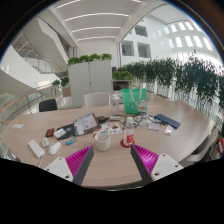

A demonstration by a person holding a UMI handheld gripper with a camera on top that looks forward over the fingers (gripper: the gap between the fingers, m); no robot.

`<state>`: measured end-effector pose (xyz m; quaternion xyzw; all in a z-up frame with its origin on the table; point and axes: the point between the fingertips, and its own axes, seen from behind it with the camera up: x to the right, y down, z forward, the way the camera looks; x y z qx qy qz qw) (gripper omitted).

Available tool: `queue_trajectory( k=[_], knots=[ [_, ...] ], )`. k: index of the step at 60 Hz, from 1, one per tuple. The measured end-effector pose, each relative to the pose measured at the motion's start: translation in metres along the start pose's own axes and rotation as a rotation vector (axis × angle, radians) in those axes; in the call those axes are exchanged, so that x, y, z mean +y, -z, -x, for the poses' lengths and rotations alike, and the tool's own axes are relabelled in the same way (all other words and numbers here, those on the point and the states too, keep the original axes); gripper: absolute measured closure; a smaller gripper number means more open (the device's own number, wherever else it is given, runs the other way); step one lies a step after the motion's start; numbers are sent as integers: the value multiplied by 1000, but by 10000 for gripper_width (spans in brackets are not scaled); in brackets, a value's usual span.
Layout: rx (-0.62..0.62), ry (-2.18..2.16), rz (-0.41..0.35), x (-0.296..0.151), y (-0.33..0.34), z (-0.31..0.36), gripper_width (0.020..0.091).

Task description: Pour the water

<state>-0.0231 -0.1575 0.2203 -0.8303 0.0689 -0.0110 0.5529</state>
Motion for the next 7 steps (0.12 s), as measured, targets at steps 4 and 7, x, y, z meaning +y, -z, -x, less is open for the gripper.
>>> queue_trajectory(
  k=[4,7],
  knots=[
    [-26,-8,4,2,-11,-15,256],
    [-59,-9,19,6,-18,-24,267]
  ],
)
